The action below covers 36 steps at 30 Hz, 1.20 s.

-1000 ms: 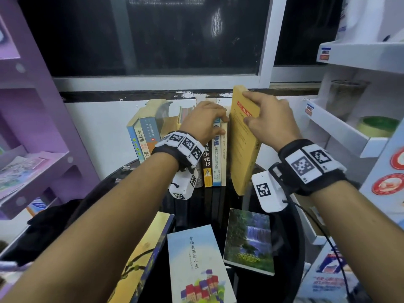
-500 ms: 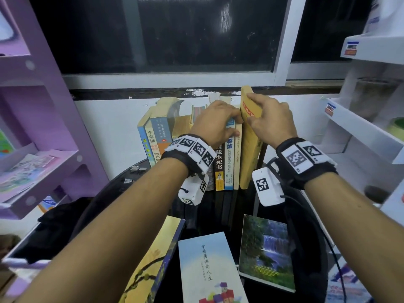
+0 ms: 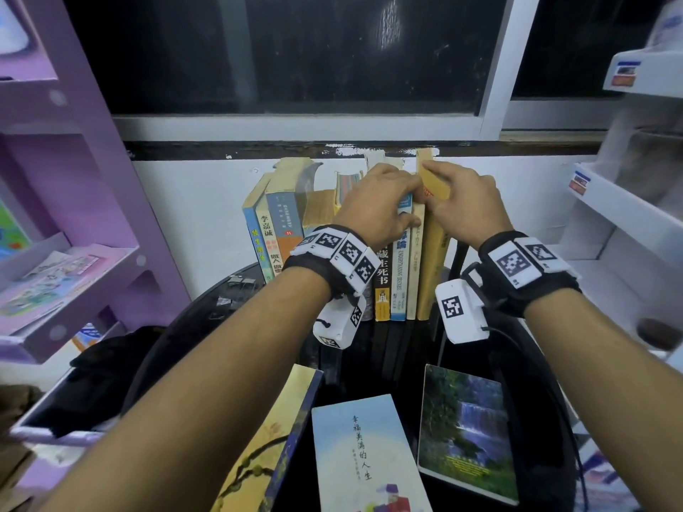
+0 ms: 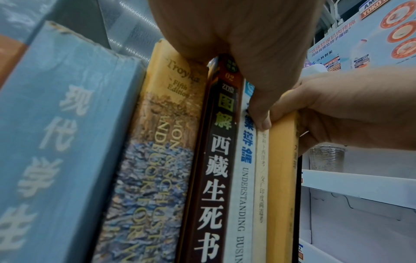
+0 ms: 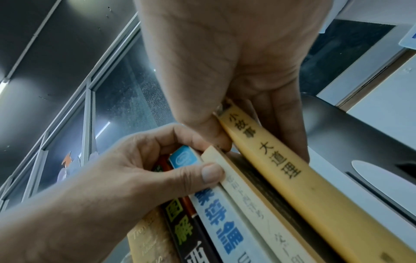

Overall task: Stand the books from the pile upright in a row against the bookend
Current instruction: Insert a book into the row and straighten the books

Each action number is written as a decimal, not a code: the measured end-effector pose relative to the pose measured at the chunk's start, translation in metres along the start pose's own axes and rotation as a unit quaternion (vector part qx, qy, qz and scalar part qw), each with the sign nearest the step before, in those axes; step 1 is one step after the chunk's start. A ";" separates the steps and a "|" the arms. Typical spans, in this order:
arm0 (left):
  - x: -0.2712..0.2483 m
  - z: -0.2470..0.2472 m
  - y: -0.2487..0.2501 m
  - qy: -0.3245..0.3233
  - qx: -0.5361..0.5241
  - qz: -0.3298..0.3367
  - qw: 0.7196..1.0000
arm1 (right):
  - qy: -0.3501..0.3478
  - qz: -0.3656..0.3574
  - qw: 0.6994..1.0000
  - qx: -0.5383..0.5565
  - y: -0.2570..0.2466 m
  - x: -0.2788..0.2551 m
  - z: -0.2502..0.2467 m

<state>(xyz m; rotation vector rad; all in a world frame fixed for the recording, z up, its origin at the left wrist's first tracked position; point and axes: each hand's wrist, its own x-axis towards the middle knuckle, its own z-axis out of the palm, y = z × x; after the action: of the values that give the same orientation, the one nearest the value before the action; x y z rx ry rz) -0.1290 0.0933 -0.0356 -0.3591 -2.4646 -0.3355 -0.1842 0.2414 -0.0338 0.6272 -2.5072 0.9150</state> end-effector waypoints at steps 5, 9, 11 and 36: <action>0.000 -0.001 -0.001 -0.008 0.001 -0.005 1.000 | -0.071 0.017 0.996 0.052 0.000 -0.001 -0.008; 0.002 -0.005 0.000 -0.020 0.007 -0.003 1.000 | -0.140 0.004 0.988 0.068 0.001 -0.003 -0.020; 0.004 -0.010 0.000 -0.035 0.018 0.001 0.999 | -0.188 -0.007 0.980 0.060 0.002 -0.004 -0.023; 0.005 -0.009 -0.006 -0.017 -0.002 -0.033 0.999 | -0.132 -0.078 0.985 0.078 0.020 -0.006 -0.003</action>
<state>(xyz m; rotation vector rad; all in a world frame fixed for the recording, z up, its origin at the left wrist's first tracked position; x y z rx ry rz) -0.1303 0.0854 -0.0265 -0.2877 -2.5144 -0.3661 -0.1889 0.2584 -0.0449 1.0416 -2.5834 1.0345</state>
